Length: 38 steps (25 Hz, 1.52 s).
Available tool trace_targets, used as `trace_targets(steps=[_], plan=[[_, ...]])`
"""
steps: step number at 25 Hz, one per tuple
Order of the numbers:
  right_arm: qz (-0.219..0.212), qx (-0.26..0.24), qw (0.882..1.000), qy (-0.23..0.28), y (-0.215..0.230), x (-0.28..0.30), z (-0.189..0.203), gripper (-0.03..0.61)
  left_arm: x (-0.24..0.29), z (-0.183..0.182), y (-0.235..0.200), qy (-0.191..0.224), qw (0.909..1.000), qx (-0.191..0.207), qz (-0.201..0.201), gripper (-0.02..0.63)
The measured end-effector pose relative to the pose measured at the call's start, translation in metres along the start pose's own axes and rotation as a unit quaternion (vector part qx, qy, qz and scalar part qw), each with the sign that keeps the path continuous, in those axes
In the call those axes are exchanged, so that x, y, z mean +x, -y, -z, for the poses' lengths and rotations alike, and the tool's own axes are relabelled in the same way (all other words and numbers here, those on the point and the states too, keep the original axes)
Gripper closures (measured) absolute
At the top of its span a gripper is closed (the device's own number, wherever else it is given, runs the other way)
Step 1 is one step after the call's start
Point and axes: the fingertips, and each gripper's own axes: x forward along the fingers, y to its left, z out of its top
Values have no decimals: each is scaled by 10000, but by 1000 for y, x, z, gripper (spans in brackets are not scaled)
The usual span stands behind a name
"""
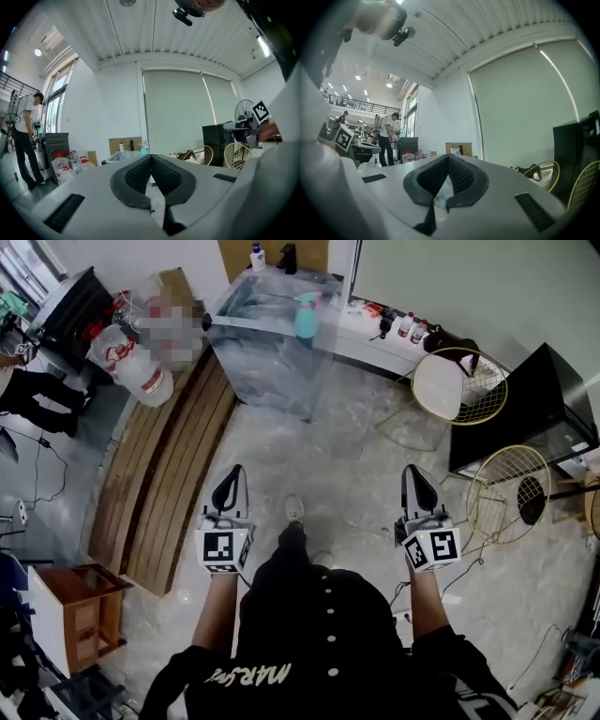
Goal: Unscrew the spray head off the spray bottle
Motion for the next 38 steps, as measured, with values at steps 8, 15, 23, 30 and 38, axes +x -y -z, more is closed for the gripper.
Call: trace_targets(steps=[8,15,23,30,38], plan=[[29,-91,10000,-14,28,74,-6,568,78,-10,-32,66,10000,-25,49,589],[30,-133,9999,38,43,142,-17,568,141,-21,-63,84,9998,-41,163,589],[191,-154,9997,47,51,206,-20,568,195,-22,-100,22,9992,-34,389,589],[329,-153,9993,69,51,252,-19,568,237,-25,-132,181,9979,-37,613,589],[486,-108,9987,-83,58,275,0,568,277,-10,-138,106,9962,11,863,589]])
